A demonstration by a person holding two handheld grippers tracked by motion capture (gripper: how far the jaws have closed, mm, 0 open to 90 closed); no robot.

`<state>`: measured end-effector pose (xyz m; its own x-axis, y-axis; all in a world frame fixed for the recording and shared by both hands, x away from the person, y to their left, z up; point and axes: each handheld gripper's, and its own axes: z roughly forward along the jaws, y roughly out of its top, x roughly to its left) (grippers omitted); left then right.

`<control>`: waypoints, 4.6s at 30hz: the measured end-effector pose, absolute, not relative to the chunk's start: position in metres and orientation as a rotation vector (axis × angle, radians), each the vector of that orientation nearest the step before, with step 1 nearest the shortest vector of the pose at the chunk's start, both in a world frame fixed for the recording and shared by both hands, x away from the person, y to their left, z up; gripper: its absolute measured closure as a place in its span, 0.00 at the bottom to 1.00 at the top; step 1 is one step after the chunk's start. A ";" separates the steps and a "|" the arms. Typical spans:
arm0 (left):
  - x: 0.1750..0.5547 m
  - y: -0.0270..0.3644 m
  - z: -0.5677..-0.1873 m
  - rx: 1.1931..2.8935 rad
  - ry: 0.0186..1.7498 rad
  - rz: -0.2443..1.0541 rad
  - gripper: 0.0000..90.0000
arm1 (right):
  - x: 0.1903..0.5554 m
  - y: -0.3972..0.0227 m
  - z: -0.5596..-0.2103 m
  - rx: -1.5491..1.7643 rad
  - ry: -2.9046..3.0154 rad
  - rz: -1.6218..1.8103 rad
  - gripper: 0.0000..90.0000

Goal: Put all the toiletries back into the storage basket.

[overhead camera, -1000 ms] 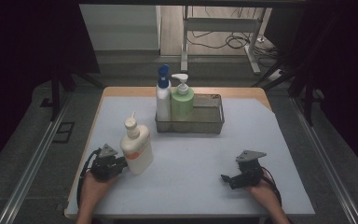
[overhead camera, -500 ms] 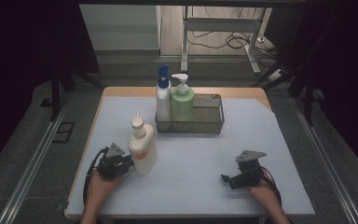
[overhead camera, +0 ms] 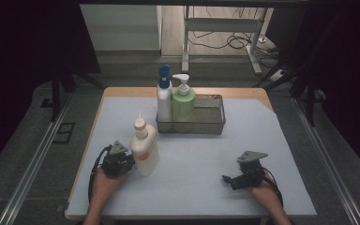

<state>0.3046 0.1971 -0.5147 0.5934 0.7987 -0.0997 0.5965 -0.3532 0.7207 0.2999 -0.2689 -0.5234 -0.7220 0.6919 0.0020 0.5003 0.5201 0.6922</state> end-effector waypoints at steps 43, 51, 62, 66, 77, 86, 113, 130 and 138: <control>0.293 0.116 -0.516 2.178 0.945 0.222 0.87 | 0.300 -0.269 -0.523 1.001 2.489 1.002 0.00; 0.282 0.116 -0.515 2.195 0.923 0.195 0.87 | 0.300 -0.269 -0.523 1.000 2.491 1.001 0.00; 0.267 0.105 -0.514 2.214 0.874 0.151 0.87 | 0.300 -0.269 -0.523 1.001 2.489 1.000 0.00; 0.263 0.098 -0.514 2.227 0.852 0.146 0.87 | 0.300 -0.269 -0.523 1.001 2.489 1.000 0.00; 0.258 0.084 -0.514 2.239 0.794 0.108 0.86 | 0.300 -0.269 -0.523 1.001 2.488 1.000 0.00; 0.259 0.067 -0.514 2.247 0.744 0.108 0.87 | 0.300 -0.269 -0.523 1.001 2.489 1.000 0.00; 0.243 0.120 -0.511 2.216 0.871 0.239 0.44 | 0.300 -0.268 -0.522 1.013 2.490 0.991 0.00; 0.246 0.146 -0.521 2.192 1.030 0.353 0.15 | 0.291 -0.264 -0.514 0.967 2.497 1.020 0.00; 0.245 0.147 -0.523 2.180 1.026 0.348 0.14 | 0.284 -0.258 -0.506 0.933 2.509 1.038 0.00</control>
<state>0.2453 0.1470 -0.5226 0.6513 0.7572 -0.0486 0.5714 -0.4473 0.6881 0.2843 -0.2581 -0.5058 -0.7563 0.6542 -0.0030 0.4607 0.5358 0.7076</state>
